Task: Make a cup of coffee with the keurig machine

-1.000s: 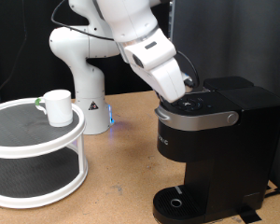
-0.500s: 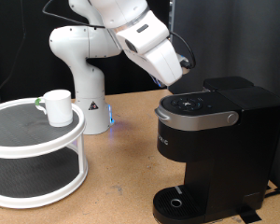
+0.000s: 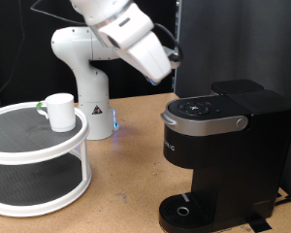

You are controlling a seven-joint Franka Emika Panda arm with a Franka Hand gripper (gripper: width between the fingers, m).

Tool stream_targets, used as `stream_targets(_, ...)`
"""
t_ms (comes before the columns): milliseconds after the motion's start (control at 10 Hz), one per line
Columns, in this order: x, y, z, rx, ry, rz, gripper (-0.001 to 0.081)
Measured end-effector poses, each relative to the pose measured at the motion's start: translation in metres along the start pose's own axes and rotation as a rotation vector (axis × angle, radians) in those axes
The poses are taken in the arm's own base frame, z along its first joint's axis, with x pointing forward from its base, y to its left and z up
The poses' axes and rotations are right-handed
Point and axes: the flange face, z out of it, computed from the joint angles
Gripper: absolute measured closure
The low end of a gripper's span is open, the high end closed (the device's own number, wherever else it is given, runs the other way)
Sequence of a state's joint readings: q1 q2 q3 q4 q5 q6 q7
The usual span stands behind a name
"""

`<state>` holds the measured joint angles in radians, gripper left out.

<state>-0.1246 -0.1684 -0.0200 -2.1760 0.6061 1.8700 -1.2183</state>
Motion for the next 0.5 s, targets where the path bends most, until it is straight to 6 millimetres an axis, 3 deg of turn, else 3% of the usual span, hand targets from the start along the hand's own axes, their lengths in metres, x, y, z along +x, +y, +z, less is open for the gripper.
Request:
stream_targets(300,-0.025,0.011,-0.025,0.019,-0.023,-0.002,0.0801)
stream_targets(500,-0.026,0.012,-0.027,0.024,-0.043,-0.004,0.0801)
